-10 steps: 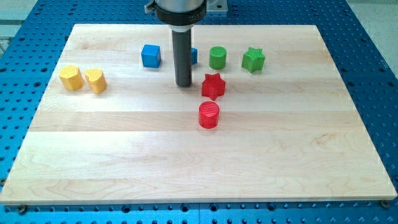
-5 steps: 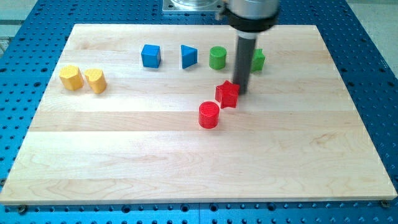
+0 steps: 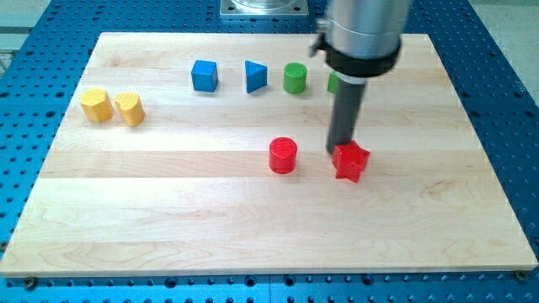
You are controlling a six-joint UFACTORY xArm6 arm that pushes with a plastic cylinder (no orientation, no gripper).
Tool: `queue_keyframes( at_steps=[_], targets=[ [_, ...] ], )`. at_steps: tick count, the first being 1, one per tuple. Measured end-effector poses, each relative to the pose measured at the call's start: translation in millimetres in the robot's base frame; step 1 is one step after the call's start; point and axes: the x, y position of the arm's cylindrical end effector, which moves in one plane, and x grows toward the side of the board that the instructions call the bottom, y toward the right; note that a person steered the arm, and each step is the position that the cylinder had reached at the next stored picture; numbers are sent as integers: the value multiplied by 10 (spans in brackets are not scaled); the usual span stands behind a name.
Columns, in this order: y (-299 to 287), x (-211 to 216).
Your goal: Place the red star to the right of the red circle
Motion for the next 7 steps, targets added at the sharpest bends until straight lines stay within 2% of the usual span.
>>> queue_keyframes(
  at_steps=[1,2,3,4,5,7],
  targets=[
    [97,-63],
    [898,107],
    [477,931],
    [-262,927],
    [-165,719],
    [130,639]
  ],
)
